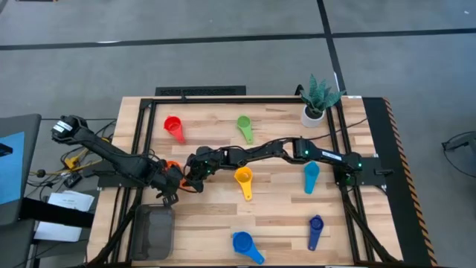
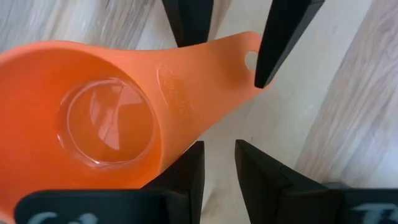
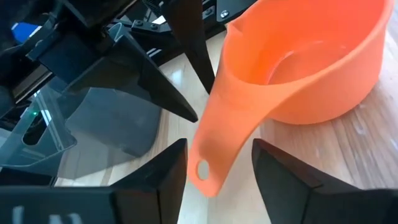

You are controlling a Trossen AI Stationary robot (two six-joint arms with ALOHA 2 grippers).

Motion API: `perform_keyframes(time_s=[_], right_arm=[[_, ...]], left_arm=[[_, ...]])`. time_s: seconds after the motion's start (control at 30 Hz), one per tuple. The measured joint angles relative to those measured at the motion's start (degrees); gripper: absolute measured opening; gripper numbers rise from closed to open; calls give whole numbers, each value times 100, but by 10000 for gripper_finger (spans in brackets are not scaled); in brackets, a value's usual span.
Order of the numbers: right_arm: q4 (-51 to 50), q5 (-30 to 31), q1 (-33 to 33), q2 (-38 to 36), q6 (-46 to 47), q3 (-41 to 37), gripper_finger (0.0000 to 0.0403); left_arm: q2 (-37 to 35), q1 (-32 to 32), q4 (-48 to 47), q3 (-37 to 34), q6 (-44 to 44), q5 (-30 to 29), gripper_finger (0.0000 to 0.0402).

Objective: Nest measuring cups in basket
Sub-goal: Move the orange measuring cup to the center

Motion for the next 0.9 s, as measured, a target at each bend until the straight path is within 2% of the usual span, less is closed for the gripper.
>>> perform_keyframes(time_s=[0.23, 0.53, 0.73, 0.83, 0.9], right_arm=[[-4, 2, 0, 0, 0, 0, 153], [-9, -16, -71, 0, 44, 0, 77], [-18, -564, -165, -2, 64, 0, 15], [-15, -892, -254, -21, 243, 0, 14], [0, -1087, -338, -57, 344, -2, 12]], left_arm=[[0, 0, 4, 0, -5, -109, 77], [0, 0, 7, 0, -156, -107, 77], [0, -1, -117, 90, -430, -107, 77], [0, -11, -387, 410, -481, -191, 77], [0, -68, -695, 712, -487, -450, 77]])
